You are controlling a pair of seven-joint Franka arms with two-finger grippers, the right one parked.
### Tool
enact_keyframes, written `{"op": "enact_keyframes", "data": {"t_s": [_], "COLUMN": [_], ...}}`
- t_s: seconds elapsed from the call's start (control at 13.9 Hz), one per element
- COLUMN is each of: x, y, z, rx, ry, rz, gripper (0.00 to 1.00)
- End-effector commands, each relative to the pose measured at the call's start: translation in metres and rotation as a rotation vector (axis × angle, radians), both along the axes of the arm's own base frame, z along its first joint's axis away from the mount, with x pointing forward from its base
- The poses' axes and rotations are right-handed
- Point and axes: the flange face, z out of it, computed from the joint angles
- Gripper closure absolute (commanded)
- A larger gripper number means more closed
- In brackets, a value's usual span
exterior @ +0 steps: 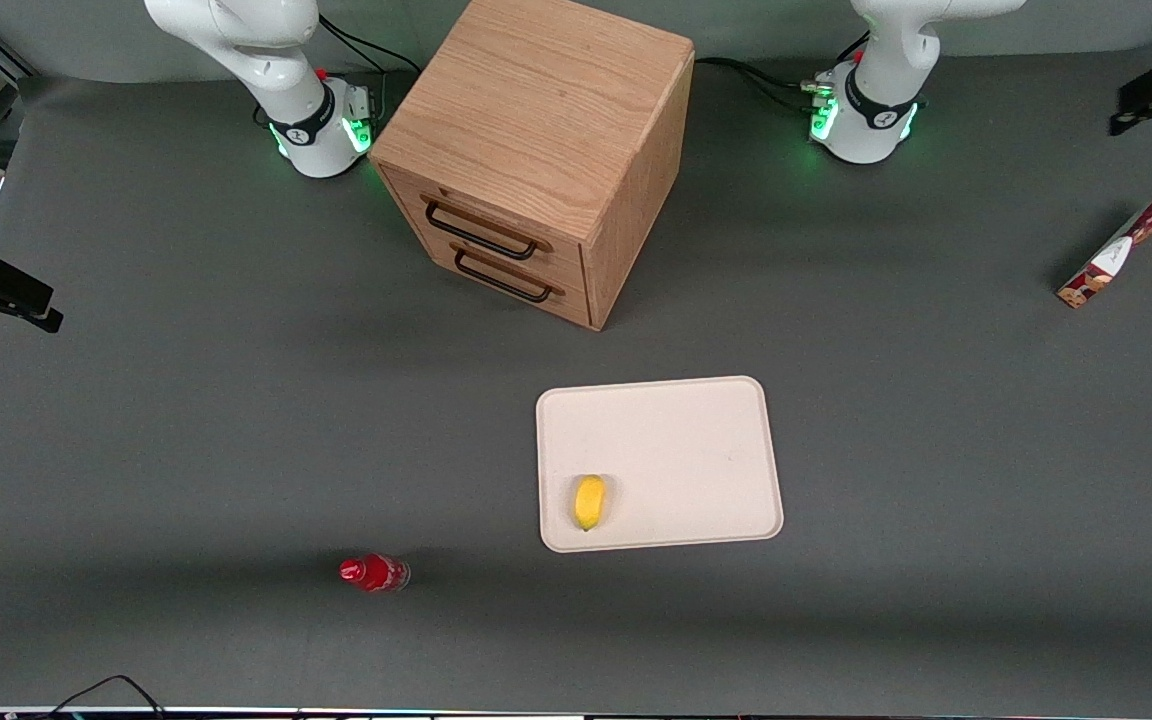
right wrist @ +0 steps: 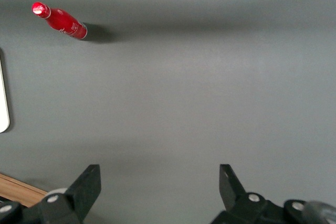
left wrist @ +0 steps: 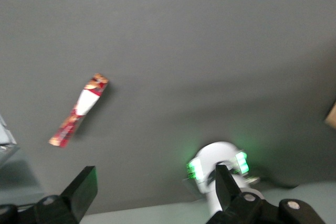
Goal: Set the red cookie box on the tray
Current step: 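Lower the open left gripper over the red-and-white cookie box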
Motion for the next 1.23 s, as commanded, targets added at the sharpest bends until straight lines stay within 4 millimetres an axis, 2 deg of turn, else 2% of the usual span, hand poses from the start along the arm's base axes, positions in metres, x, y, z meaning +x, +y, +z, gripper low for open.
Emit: {"op": "enact_keyframes", "data": {"t_s": [0.0, 0.07, 0.22, 0.36, 0.5, 0.58, 0.79, 1.01, 1.15], "x": [0.004, 0.001, -0.013, -0.045, -0.08, -0.104, -0.146, -0.177, -0.187], "y": [0.057, 0.082, 0.144, 0.207, 0.256, 0.283, 0.298, 0.287, 0.277], "z": [-0.016, -0.026, -0.069, -0.128, -0.179, -0.208, -0.263, -0.315, -0.337], "rx": [-0.023, -0.051, -0.115, -0.164, -0.171, -0.162, -0.154, -0.128, -0.095], "ry": [0.037, 0.034, 0.061, 0.038, 0.0, -0.019, -0.064, -0.124, -0.15], "rz": [-0.169, -0.216, -0.3, -0.393, -0.456, -0.496, -0.515, -0.523, -0.528], "gripper": [0.0, 0.0, 0.0, 0.0, 0.0, 0.0, 0.0, 0.0, 0.0]}}
